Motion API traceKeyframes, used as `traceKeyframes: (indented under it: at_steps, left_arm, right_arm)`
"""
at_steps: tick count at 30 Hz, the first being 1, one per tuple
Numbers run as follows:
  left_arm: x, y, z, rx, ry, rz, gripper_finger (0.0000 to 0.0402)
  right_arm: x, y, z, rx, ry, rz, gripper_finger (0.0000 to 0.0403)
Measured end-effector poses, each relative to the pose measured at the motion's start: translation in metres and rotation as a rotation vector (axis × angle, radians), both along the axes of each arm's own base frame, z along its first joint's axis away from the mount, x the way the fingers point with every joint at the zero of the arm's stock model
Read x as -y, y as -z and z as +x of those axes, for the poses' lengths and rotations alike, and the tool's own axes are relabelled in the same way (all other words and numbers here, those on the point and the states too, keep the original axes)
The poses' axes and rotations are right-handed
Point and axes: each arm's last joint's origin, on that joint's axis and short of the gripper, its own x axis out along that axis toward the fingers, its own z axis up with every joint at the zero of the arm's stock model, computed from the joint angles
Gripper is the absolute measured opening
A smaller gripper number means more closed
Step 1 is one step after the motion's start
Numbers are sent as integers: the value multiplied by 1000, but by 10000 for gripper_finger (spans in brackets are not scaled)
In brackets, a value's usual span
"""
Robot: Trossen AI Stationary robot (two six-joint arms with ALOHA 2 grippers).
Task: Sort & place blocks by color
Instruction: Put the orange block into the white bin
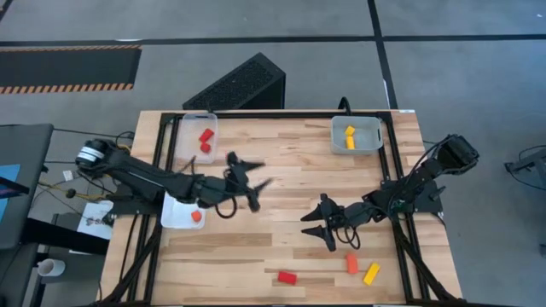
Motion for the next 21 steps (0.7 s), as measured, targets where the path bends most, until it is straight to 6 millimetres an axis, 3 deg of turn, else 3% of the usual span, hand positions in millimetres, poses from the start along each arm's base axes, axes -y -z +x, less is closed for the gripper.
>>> traceKeyframes:
  at_steps: [5, 13, 17, 21]
  left_arm:
    - [10, 13, 22, 116, 176, 29, 214]
    - [13, 25, 26, 54, 189, 21, 187]
    - [18, 28, 9, 89, 155, 24, 173]
    - [10, 35, -27, 230, 162, 3, 163]
  right_arm:
    - [2, 0, 0, 4, 52, -15, 220]
    - [5, 0, 2, 5, 67, -15, 220]
    - [7, 0, 2, 6, 85, -16, 220]
    - [10, 0, 3, 5, 104, -17, 220]
